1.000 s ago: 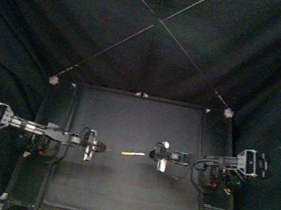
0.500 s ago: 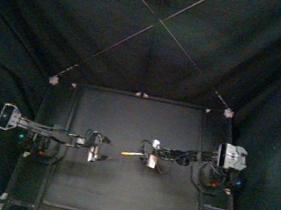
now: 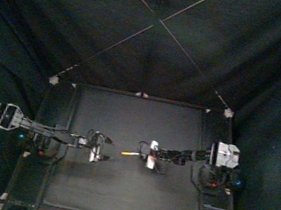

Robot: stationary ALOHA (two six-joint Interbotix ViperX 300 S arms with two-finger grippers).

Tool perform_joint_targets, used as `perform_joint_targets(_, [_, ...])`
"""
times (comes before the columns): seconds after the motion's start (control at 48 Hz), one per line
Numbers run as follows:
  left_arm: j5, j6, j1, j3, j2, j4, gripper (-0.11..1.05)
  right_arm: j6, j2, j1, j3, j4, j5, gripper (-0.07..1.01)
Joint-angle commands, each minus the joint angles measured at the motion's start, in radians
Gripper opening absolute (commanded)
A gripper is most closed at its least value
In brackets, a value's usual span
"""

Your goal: Uncap the pen

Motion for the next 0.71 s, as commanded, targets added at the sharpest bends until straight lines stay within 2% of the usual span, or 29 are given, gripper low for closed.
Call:
perform_joint_targets(0.021, [0.011, 0.0, 0.017, -0.055, 0.038, 0.0, 1.03, 0.003, -0.067, 0.003, -0.012, 0.002, 0.018, 0.49])
perform_joint_targets(0.146, [0.037, 0.0015, 0.028, -0.091, 0.081, 0.002, 1.03, 0.003, -0.121, 0.012, -0.021, 0.0, 0.043, 0.49])
perform_joint_targets(0.417, [0.143, 0.0015, 0.034, -0.164, 0.179, 0.002, 1.03, 0.003, -0.192, 0.032, -0.032, -0.002, 0.067, 0.5])
perform_joint_targets(0.479, [0.158, 0.0015, 0.043, -0.179, 0.201, 0.002, 1.03, 0.003, -0.201, 0.035, -0.032, -0.002, 0.067, 0.49])
perform_joint_targets(0.708, [0.167, 0.0046, 0.067, -0.23, 0.276, 0.018, 1.03, 0.003, -0.206, 0.055, -0.035, -0.002, 0.067, 0.49])
